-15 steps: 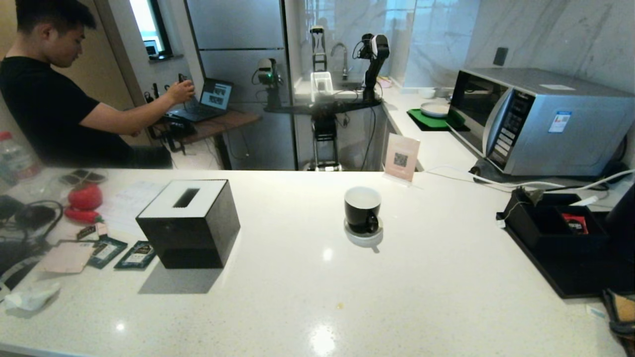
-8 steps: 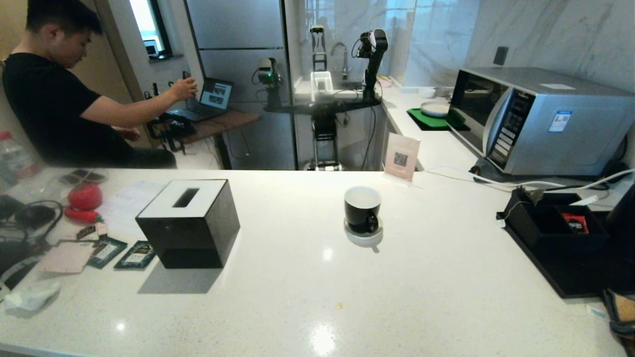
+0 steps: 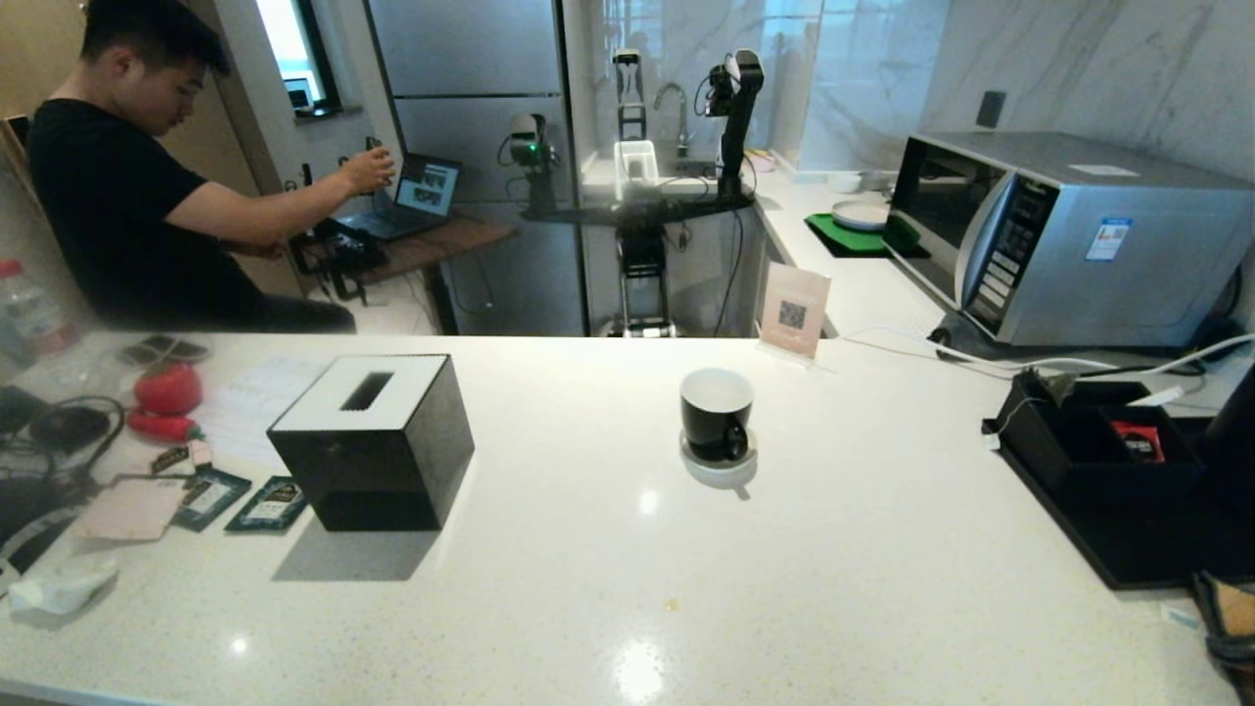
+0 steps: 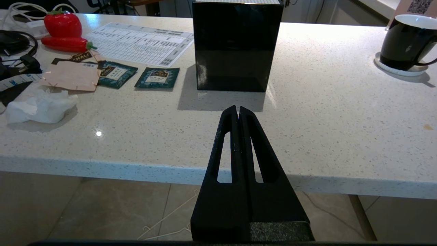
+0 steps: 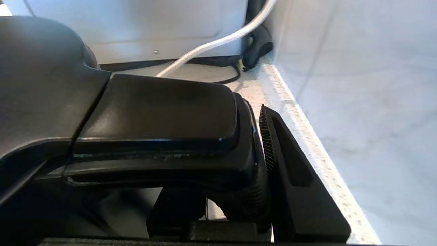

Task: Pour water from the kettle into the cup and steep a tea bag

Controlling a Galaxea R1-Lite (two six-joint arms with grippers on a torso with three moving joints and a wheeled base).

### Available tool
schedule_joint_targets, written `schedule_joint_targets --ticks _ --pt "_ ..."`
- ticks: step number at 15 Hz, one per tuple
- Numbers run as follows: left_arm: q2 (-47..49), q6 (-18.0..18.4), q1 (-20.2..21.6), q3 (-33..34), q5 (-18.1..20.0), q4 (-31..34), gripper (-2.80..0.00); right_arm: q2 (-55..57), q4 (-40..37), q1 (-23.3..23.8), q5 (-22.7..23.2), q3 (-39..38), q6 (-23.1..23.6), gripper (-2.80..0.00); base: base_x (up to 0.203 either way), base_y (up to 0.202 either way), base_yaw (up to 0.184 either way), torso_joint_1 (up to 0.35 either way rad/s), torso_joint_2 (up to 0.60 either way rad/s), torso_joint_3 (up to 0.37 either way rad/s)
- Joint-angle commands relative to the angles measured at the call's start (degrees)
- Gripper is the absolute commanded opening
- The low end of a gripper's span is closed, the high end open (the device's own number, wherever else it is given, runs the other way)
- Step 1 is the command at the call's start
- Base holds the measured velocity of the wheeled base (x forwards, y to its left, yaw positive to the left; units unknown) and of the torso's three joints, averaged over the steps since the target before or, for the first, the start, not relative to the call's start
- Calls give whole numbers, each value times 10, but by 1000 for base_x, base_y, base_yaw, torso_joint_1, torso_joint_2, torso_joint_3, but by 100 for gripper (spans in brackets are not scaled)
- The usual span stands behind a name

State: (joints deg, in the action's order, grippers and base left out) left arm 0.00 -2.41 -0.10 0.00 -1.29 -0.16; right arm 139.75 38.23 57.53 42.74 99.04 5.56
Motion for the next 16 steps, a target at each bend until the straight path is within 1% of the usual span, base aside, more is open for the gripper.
schedule_joint_targets --ticks 1,4,5,7,9,11,13,16 --pt "0 0 0 0 0 0 -280 -26 15 1 2 -24 -9 -280 0 0 0 0 0 0" --pt "1 0 0 0 0 0 -280 -55 72 0 3 -62 -69 -280 0 0 0 0 0 0" --pt "0 0 0 0 0 0 -280 -66 82 0 3 -70 -79 -280 0 0 0 0 0 0" --pt "0 0 0 0 0 0 -280 -91 84 0 3 -82 -87 -280 0 0 0 0 0 0" --pt "0 0 0 0 0 0 -280 -118 84 0 3 -88 -105 -280 0 0 0 0 0 0" --pt "0 0 0 0 0 0 -280 -147 82 0 3 -94 -113 -280 0 0 0 0 0 0" --pt "1 0 0 0 0 0 -280 -179 79 -16 3 -103 -123 -280 0 0 0 0 0 0" --pt "0 0 0 0 0 0 -280 -224 78 -66 2 -125 -132 -280 0 0 0 0 0 0"
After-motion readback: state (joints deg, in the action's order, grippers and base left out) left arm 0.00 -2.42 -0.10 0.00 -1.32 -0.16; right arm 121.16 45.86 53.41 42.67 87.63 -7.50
